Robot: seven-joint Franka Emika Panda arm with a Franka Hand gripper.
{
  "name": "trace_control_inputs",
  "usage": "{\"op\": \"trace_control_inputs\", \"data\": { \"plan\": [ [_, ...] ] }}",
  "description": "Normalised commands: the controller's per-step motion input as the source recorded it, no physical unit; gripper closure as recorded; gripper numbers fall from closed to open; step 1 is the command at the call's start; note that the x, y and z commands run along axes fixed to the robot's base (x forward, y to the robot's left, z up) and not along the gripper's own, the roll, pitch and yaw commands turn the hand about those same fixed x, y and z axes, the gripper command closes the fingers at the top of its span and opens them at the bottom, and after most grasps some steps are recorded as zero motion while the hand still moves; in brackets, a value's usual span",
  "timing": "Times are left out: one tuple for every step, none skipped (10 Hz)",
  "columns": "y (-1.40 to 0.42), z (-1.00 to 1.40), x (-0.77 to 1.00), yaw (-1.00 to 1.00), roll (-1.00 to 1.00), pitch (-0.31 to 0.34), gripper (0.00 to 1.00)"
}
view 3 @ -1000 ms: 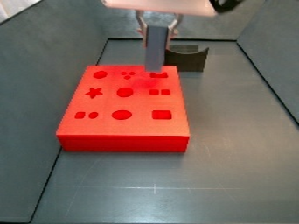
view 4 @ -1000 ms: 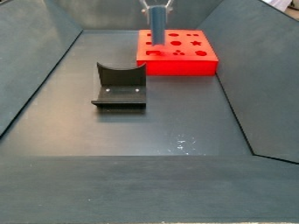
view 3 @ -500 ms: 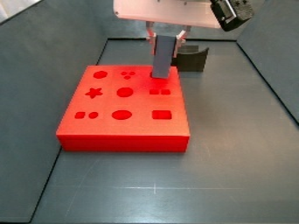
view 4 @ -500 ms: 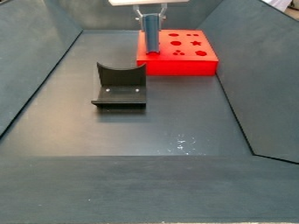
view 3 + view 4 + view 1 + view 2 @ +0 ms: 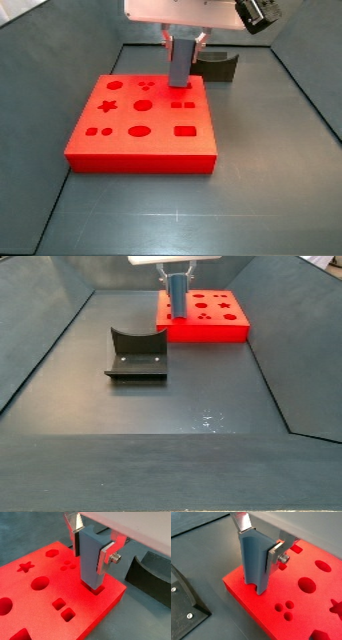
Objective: Pick up the arch object. Move up. Rotate the arch object. Move to above the board. Insert the arch object.
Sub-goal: Insert the arch object.
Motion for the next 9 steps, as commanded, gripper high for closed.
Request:
{"op": "trace_control_inputs", "data": {
  "plan": [
    [-0.14, -0.46, 0.10, -0.04, -0.30, -0.036, 1.00],
    [-0.08, -0.52, 0.28, -0.15, -0.26, -0.009, 1.00],
    [0.00, -0.53, 0.24, -0.23, -0.17, 0.000, 1.00],
    [0.00, -0.68, 0.09, -0.11, -0.06, 0.000, 1.00],
    [0.04, -0.69, 0.00, -0.13, 0.02, 0.043, 1.00],
    [0.01, -0.75, 0.02, -0.13, 0.00, 0.024, 1.00],
    [0.00, -0.59, 0.11, -0.09, -0.06, 0.000, 1.00],
    [0.05, -0.17, 0.00, 0.00, -0.16, -0.041, 1.00],
    [0.00, 0.00, 0.00, 0.00, 0.00, 0.000, 1.00]
  ]
}}
